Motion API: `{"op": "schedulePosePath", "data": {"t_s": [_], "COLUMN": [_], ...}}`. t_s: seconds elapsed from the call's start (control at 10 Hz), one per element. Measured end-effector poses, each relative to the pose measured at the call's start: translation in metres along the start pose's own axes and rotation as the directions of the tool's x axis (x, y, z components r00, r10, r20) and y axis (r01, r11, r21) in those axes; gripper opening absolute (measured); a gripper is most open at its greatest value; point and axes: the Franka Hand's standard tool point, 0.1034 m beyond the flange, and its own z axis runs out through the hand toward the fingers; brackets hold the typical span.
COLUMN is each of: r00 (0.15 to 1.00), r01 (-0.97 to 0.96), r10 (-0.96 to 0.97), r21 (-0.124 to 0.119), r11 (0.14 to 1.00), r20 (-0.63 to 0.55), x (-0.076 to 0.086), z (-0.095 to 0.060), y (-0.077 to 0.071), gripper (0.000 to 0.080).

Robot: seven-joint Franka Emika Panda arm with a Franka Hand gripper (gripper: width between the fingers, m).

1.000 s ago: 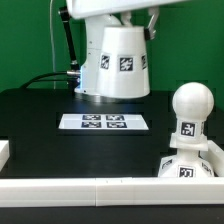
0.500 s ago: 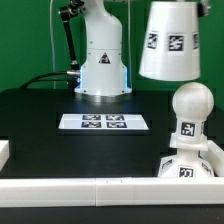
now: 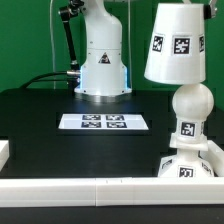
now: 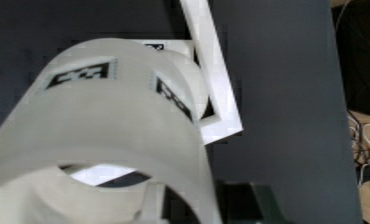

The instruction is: Assemble lamp

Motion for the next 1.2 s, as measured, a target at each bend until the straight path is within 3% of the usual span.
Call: {"op": "schedulePosePath", "data": {"t_s": [0.2,0.6,1.2], "r00": [1.0,0.998,0.998], "r01": [0.019,0.024,0.016], "r10": [-0.019,-0.024,-0.017], "r21": [-0.002,-0.006,-0.019], "r11": [1.0,1.0,1.0], "r20": [-0.016,-0.054,-0.067], "x": [0.002,0.01,0.009], "z": [0.013,0.042,0.073], "y": [-0.01,-0.013,-0.002], "gripper": [0.0044,0.0044,0.0044]}}
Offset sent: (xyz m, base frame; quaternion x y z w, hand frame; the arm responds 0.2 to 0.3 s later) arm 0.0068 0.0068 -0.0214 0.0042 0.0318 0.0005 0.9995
